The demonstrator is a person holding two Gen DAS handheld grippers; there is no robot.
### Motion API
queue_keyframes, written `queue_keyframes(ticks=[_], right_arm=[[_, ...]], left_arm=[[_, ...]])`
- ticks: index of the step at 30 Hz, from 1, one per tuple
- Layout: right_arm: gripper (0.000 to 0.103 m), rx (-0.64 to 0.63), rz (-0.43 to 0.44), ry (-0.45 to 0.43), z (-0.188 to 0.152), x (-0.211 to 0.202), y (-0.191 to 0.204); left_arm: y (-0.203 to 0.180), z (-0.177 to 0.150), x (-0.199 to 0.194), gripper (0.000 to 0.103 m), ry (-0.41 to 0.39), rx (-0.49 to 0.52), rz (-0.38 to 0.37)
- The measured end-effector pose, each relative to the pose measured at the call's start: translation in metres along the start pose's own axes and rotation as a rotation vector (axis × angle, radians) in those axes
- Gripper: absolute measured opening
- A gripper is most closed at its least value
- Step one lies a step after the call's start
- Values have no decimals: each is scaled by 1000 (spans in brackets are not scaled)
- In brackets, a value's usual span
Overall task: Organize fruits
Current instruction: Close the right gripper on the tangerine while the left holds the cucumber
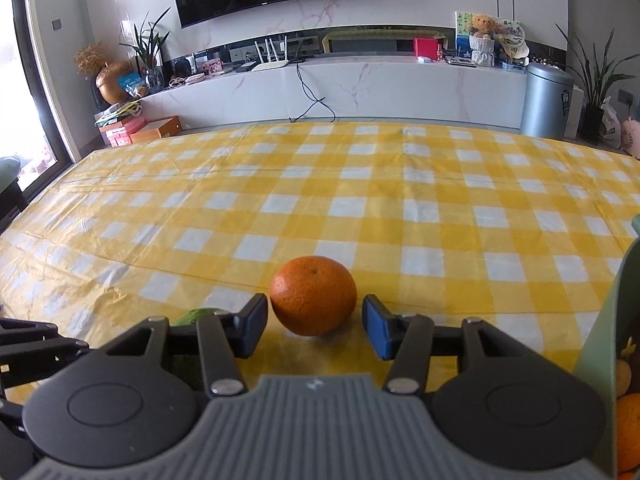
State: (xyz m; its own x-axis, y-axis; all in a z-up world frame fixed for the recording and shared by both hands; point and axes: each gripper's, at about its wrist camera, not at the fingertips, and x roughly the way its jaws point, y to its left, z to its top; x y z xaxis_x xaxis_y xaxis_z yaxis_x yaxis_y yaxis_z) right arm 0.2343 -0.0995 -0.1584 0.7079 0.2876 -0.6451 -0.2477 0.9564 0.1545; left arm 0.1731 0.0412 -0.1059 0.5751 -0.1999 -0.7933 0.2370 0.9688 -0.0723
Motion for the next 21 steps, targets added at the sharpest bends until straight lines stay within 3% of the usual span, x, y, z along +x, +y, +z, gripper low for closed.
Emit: queue_keyframes(ticks=[6, 9, 21], right_arm=[[46, -16, -6, -2, -2, 3, 3], [45, -33, -9, -5, -3, 2, 5], [43, -30, -16, -15, -5, -9, 2]], left_arm=[[-4, -4, -3, 53, 5, 8, 15], [-3, -4, -3, 44, 1, 1, 6], [-1, -8, -8, 43, -38, -1, -7]])
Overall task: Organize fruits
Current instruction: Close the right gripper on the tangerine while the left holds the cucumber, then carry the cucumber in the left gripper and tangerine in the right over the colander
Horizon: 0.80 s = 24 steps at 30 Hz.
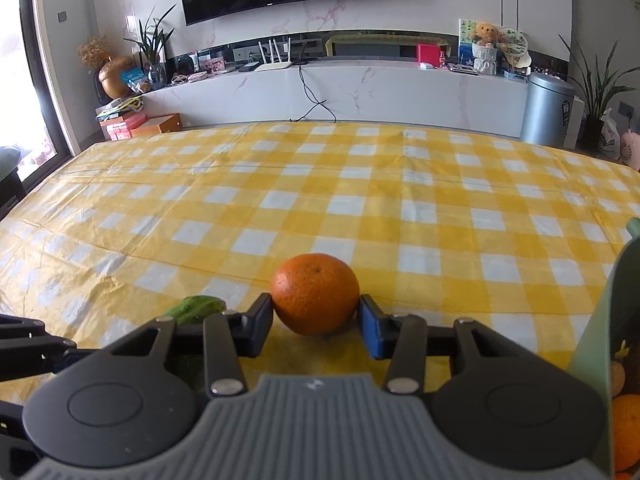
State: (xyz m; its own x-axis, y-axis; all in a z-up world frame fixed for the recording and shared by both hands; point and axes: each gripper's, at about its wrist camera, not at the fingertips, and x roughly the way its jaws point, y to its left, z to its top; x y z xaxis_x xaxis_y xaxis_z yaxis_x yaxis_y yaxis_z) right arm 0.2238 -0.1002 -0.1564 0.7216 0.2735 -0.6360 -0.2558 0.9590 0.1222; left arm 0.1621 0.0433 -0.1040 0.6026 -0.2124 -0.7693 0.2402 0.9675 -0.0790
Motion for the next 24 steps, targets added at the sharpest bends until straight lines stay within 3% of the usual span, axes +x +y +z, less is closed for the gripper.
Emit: queue_keyframes(ticks=[13, 24], right_arm=[[43, -6, 5, -20, -12, -53, -4], [43, 23, 9, -95, -25, -130, -16]], left_arm=[[-4, 2, -29, 43, -59, -12, 26], [-32, 9, -83, 43, -150, -63, 1]])
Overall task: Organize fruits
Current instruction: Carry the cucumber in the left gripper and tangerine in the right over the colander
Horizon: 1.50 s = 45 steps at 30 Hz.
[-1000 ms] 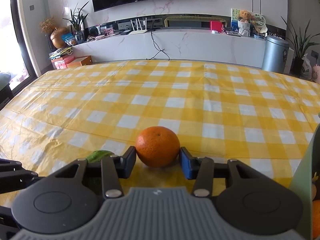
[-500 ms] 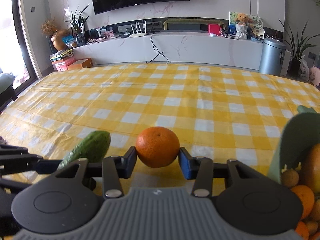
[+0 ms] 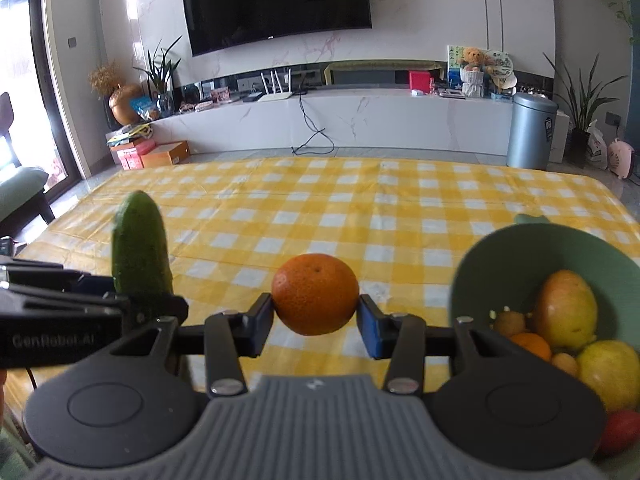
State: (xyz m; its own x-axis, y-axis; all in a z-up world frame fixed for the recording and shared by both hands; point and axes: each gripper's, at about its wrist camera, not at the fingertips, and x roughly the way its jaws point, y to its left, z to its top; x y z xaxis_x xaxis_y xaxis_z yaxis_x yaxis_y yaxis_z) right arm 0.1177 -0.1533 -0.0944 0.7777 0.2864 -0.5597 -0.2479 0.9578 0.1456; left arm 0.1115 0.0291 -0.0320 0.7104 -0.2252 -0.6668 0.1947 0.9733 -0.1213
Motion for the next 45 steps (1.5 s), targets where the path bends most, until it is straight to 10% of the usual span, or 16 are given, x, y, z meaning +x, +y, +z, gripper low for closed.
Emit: queue_keyframes(ticks=[14, 25, 45], right_arm=[[43, 118, -136, -62, -5, -101, -80], [43, 230, -199, -47, -15, -127, -142], [43, 207, -222, 4, -7, -82, -150]], left_arm=[[-82, 39, -35, 43, -86, 69, -184], [-145, 62, 9, 43, -27, 98, -314], [-139, 49, 82, 43, 165, 45, -269]])
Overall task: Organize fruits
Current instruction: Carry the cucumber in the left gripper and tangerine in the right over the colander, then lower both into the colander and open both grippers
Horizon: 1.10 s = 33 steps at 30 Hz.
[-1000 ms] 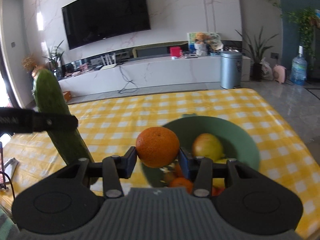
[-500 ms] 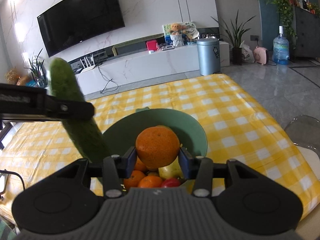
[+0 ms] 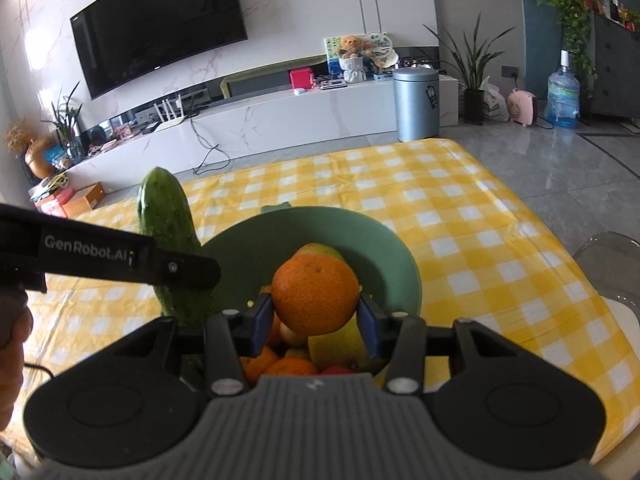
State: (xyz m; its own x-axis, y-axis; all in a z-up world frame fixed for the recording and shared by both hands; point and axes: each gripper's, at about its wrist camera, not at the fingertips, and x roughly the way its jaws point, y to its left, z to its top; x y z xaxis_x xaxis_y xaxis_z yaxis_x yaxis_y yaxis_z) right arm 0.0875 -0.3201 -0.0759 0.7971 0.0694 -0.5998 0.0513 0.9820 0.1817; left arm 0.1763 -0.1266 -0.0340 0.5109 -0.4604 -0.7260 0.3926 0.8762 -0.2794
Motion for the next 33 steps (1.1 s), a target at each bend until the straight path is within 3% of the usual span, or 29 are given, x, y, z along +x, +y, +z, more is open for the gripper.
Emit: queue_keyframes(ticks=[8, 25, 33], right_arm=[[43, -5, -60, -14, 9, 23, -1], [43, 55, -95, 68, 12, 58, -13], [44, 48, -111, 75, 11, 60, -11]], left_arm=[[0, 9, 24, 43, 25, -28, 22], [14, 8, 54, 45, 73, -94, 15], [11, 9, 53, 49, 71, -61, 37]])
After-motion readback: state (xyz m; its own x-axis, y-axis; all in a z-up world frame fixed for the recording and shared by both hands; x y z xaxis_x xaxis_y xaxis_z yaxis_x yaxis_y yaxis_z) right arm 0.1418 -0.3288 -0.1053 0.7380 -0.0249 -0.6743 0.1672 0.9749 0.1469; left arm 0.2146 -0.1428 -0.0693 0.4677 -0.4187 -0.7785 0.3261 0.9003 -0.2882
